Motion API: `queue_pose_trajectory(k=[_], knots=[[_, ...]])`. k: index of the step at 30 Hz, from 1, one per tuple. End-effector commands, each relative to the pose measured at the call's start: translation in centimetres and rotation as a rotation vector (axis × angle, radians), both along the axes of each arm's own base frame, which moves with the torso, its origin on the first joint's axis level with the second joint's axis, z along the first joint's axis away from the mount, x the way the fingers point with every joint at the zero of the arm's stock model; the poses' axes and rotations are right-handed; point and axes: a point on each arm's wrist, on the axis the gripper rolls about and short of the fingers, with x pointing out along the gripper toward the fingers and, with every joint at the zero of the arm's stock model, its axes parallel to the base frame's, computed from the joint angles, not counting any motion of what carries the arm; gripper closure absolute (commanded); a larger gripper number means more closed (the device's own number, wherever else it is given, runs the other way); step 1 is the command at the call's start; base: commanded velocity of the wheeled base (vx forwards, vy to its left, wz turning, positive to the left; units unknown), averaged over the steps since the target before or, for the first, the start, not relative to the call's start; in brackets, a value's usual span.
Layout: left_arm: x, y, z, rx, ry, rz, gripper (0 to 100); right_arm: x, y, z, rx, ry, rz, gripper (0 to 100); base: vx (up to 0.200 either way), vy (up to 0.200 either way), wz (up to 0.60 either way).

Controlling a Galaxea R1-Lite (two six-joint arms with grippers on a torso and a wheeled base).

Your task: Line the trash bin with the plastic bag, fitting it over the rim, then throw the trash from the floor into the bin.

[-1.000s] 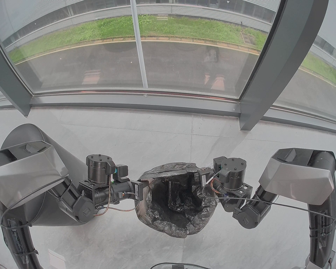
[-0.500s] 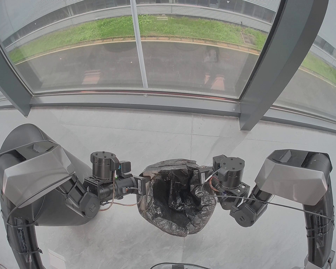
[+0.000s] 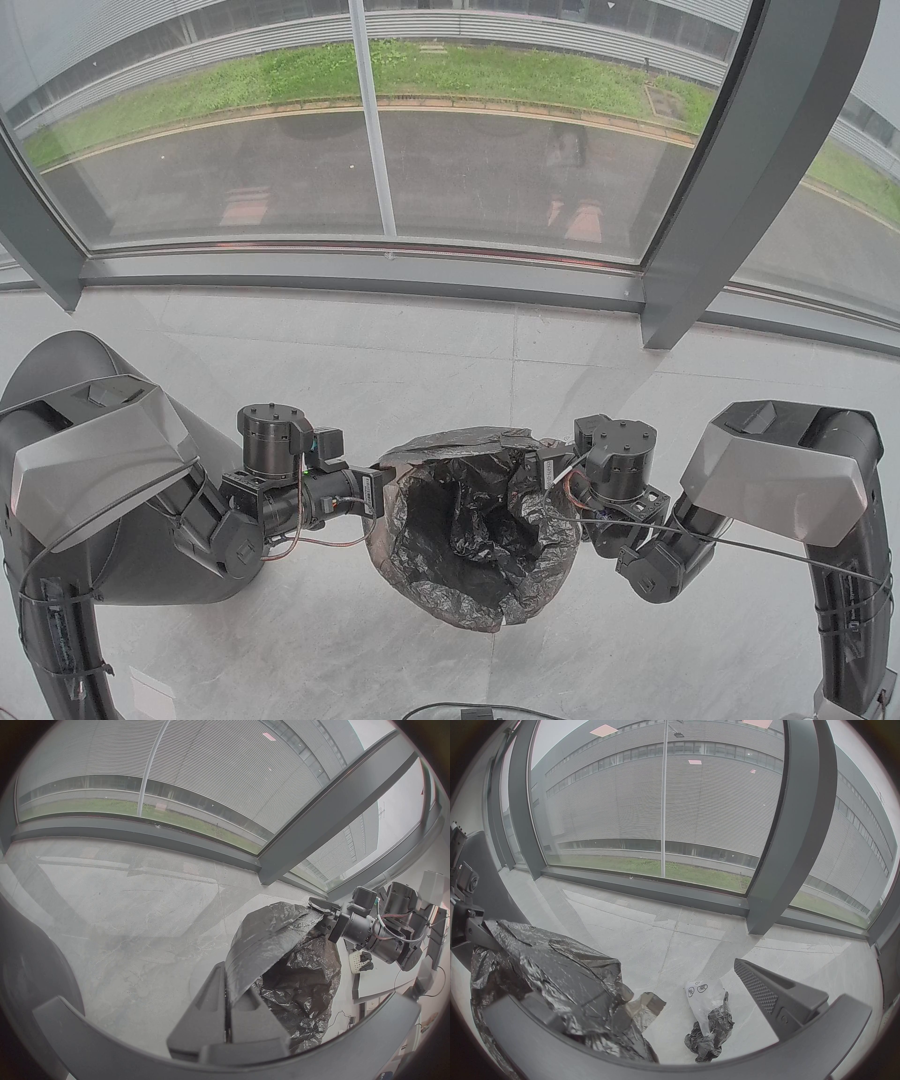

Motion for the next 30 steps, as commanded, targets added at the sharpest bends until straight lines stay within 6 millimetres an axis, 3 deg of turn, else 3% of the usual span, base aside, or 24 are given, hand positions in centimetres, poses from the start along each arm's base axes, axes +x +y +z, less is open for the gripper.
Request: queue_pose_trajectory(k=[1, 20, 30], knots=[[0.0, 0.0, 0.1, -0.003, -0.005, 0.001, 0, 0.0, 0.0, 0.0, 0.001, -0.001, 0.000, 0, 0.000, 0.000, 0.00], [0.4, 0.1, 0.1, 0.006, -0.053, 0.062, 0, 0.0, 0.0, 0.2, 0.009, -0.015, 0.000, 0, 0.000, 0.000, 0.00], [1.9, 0.6, -0.7, 0.015, -0.090, 0.138, 0, 0.2, 0.0, 0.3, 0.015, -0.022, 0.000, 0, 0.000, 0.000, 0.00]])
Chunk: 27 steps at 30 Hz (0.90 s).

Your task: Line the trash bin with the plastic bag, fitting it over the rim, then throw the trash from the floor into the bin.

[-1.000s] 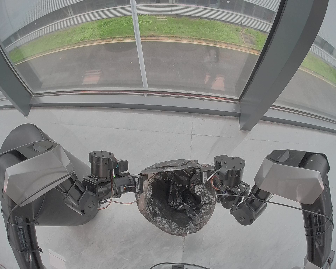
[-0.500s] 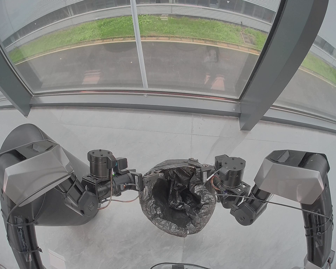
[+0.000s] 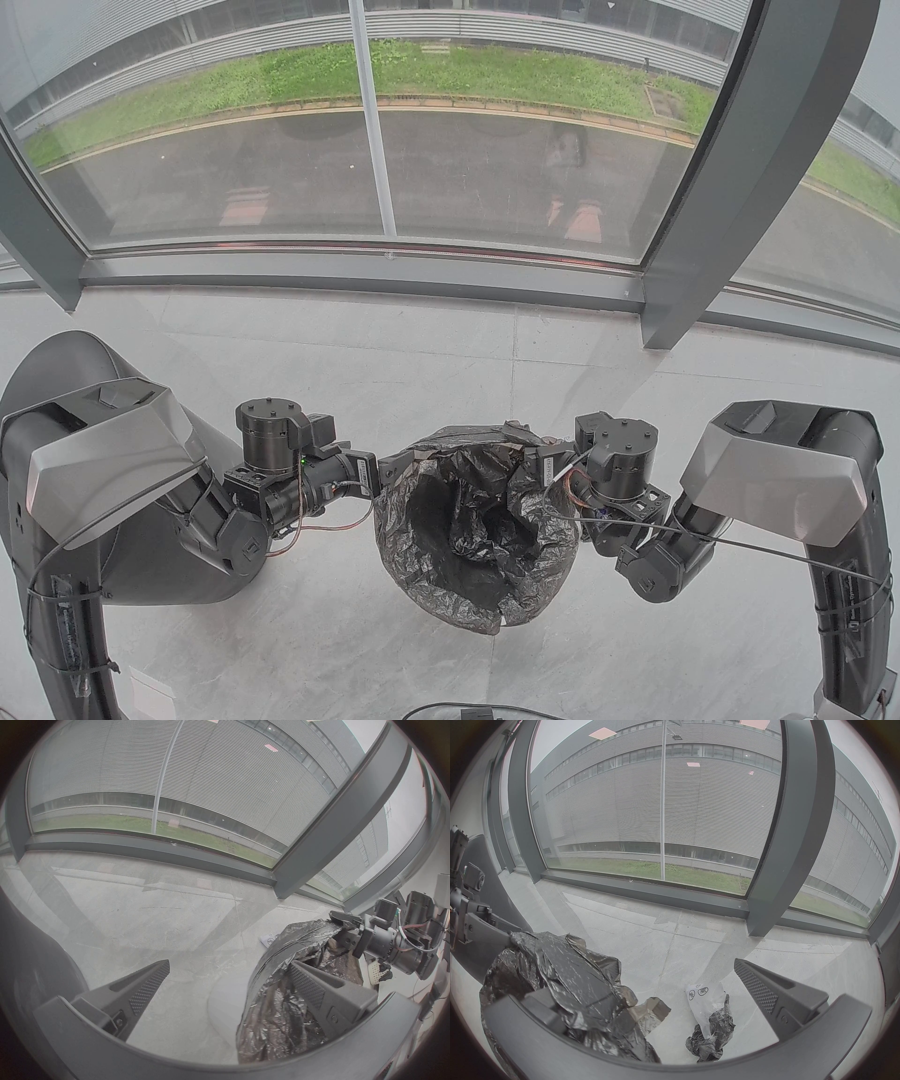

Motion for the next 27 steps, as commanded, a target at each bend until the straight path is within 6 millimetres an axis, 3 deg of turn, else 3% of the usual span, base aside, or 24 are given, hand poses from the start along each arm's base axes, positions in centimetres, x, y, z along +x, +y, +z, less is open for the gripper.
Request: queue_pose_trajectory(k=[1, 7, 14, 22, 27], knots=[[0.5, 0.3, -0.7, 0.002, 0.009, 0.016, 0, 0.1, 0.0, 0.1, 0.003, -0.005, 0.000, 0, 0.000, 0.000, 0.00], [0.9, 1.1, -0.9, 0.003, 0.013, 0.037, 0, 0.1, 0.0, 0.0, 0.003, -0.005, 0.000, 0, 0.000, 0.000, 0.00], [1.3, 1.1, -2.5, 0.010, 0.042, 0.041, 0, 0.6, -0.1, -0.4, 0.005, -0.005, -0.008, 0, 0.000, 0.000, 0.00], [1.6, 1.0, -2.9, -0.004, 0.048, 0.047, 0, 1.7, -1.0, -0.3, 0.016, -0.022, -0.041, 0, 0.000, 0.000, 0.00], [1.5, 1.0, -3.1, -0.002, 0.054, 0.048, 0, 1.9, -1.0, -1.4, 0.005, -0.003, -0.042, 0, 0.000, 0.000, 0.00]])
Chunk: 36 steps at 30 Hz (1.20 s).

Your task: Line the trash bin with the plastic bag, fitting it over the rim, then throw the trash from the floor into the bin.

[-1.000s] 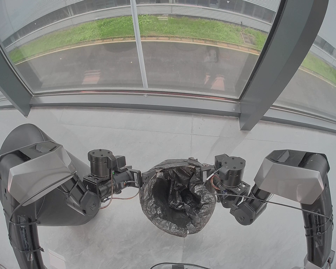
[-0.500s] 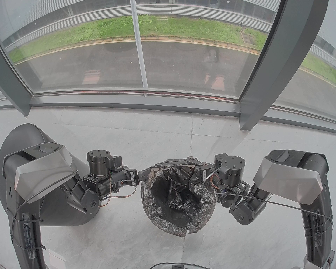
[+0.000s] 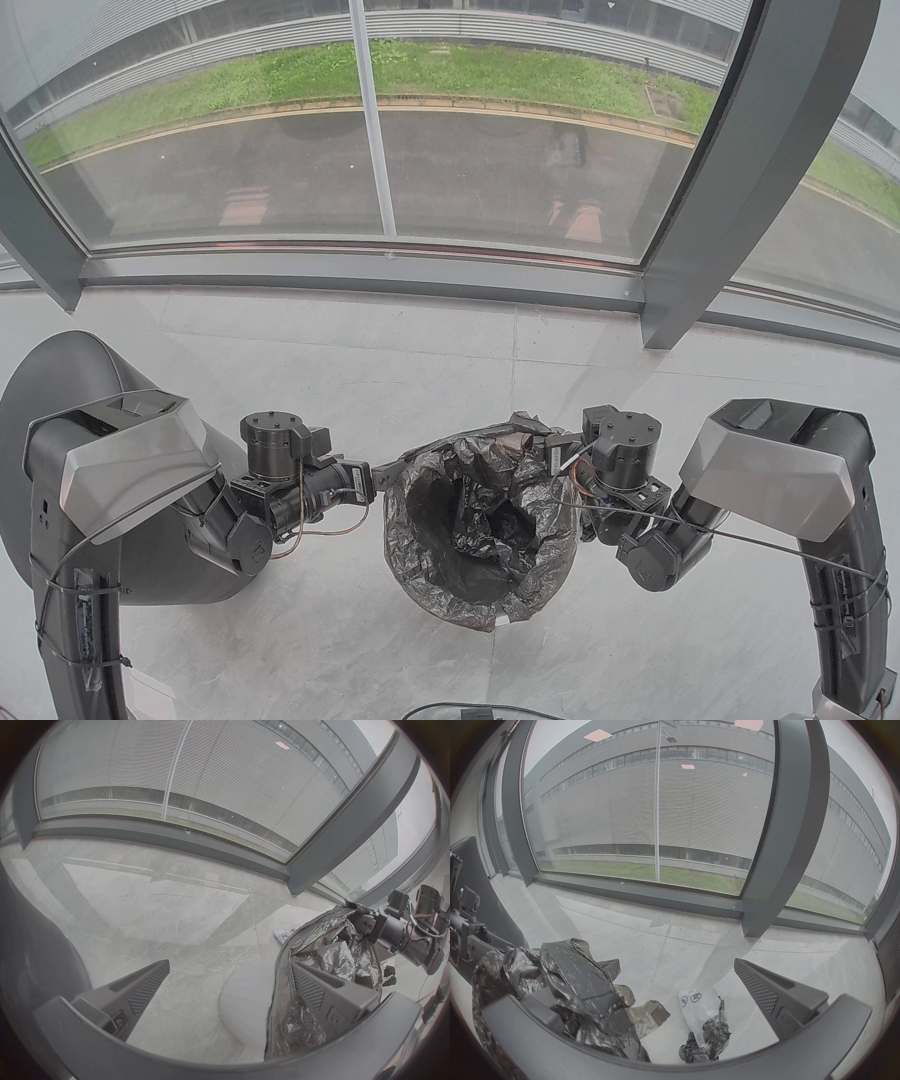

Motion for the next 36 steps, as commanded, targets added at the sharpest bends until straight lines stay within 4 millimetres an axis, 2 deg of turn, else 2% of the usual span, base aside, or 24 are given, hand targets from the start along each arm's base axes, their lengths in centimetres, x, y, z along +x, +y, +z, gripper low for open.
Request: queue_pose_trajectory(k=[1, 16, 26, 30, 32, 33, 36], knots=[[0.0, 0.0, -0.4, 0.002, 0.009, 0.001, 0, 0.2, 0.0, -1.1, -0.010, 0.017, -0.002, 0, 0.000, 0.000, 0.00], [-0.1, -0.1, -0.7, 0.001, 0.021, -0.002, 0, 0.3, -0.2, -1.8, -0.006, 0.034, -0.009, 0, 0.000, 0.000, 0.00], [-0.4, -0.3, -0.2, -0.019, 0.013, 0.000, 0, 0.2, -0.3, -0.1, 0.021, -0.001, -0.011, 0, 0.000, 0.000, 0.00], [-0.4, -0.2, -0.2, -0.020, 0.009, 0.000, 0, -0.6, 0.3, 0.9, 0.038, -0.049, 0.002, 0, 0.000, 0.000, 0.00], [-0.4, -0.2, -0.3, -0.018, 0.011, -0.001, 0, -0.9, 0.5, 1.0, 0.038, -0.049, 0.011, 0, 0.000, 0.000, 0.00], [-0.4, -0.2, -0.3, -0.018, 0.010, -0.001, 0, -1.6, 1.1, 1.0, 0.035, -0.035, 0.032, 0, 0.000, 0.000, 0.00], [-0.4, -0.2, -0.3, -0.020, 0.009, 0.000, 0, -1.6, 1.0, 0.4, 0.022, -0.021, 0.029, 0, 0.000, 0.000, 0.00]])
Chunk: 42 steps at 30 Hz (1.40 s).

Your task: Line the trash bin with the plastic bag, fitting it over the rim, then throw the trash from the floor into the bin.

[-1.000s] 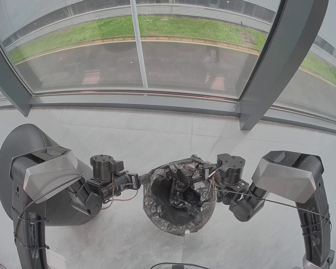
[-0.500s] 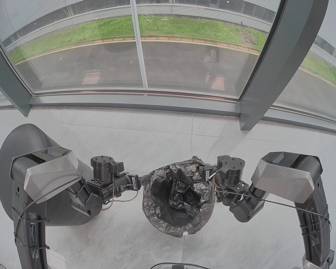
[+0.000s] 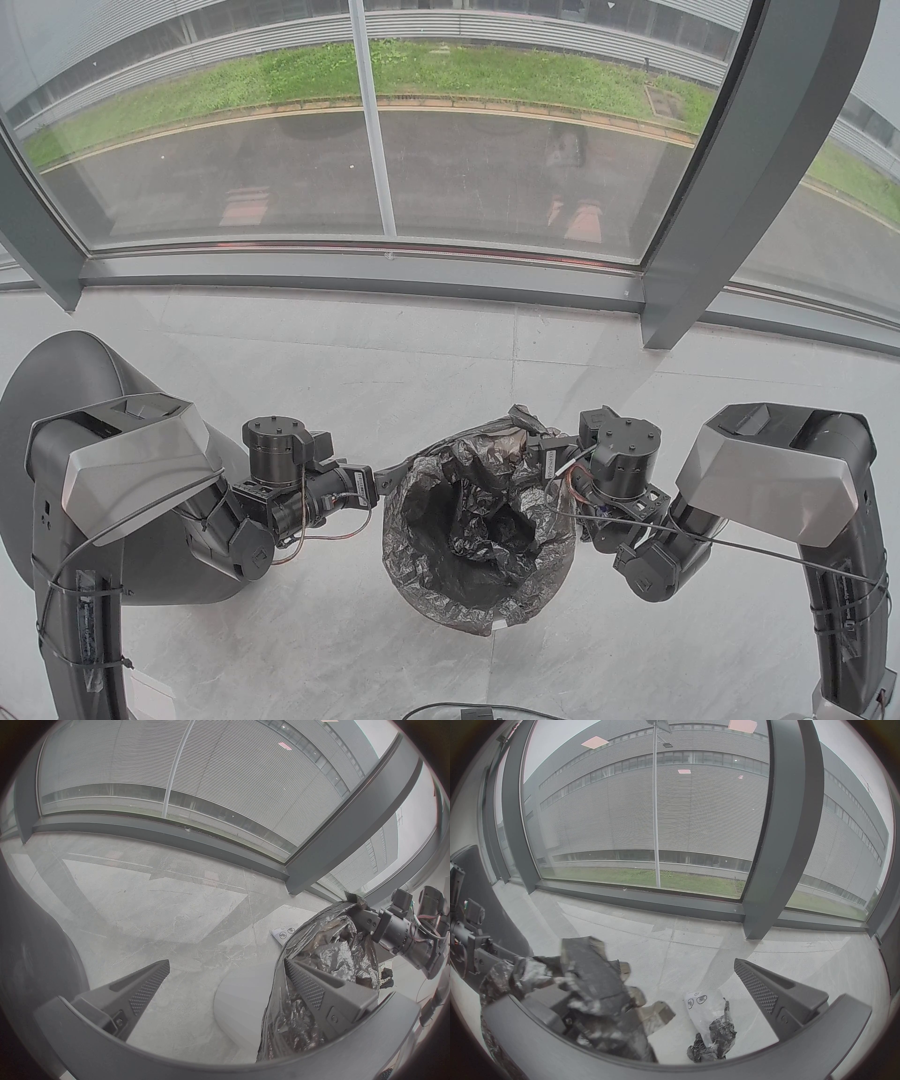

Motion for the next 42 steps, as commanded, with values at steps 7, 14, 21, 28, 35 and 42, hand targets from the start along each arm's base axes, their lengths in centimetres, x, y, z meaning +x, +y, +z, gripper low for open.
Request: queue_pose_trajectory(k=[7, 14, 21, 28, 35, 42], knots=[[0.0, 0.0, 0.1, -0.002, -0.003, 0.001, 0, -0.6, -0.3, -0.5, -0.022, 0.031, 0.001, 0, 0.000, 0.000, 0.00], [-0.1, 0.0, 0.2, -0.002, -0.005, -0.001, 0, -0.5, -0.4, 0.4, 0.001, 0.004, 0.002, 0, 0.000, 0.000, 0.00], [-0.7, 0.1, 1.1, -0.009, -0.018, -0.003, 0, -1.0, 0.1, 1.4, 0.018, -0.018, 0.019, 0, 0.000, 0.000, 0.00], [-1.0, 0.3, 1.1, -0.012, -0.034, -0.001, 0, -1.6, -0.1, 1.2, -0.005, 0.004, 0.023, 0, 0.000, 0.000, 0.00], [-1.0, 0.3, 1.1, -0.013, -0.035, -0.002, 0, -1.5, -0.3, 1.3, 0.006, 0.002, 0.018, 0, 0.000, 0.000, 0.00], [-1.1, 0.3, 1.1, -0.017, -0.033, 0.001, 0, -2.4, 0.0, 0.8, -0.011, 0.031, 0.034, 0, 0.000, 0.000, 0.00]])
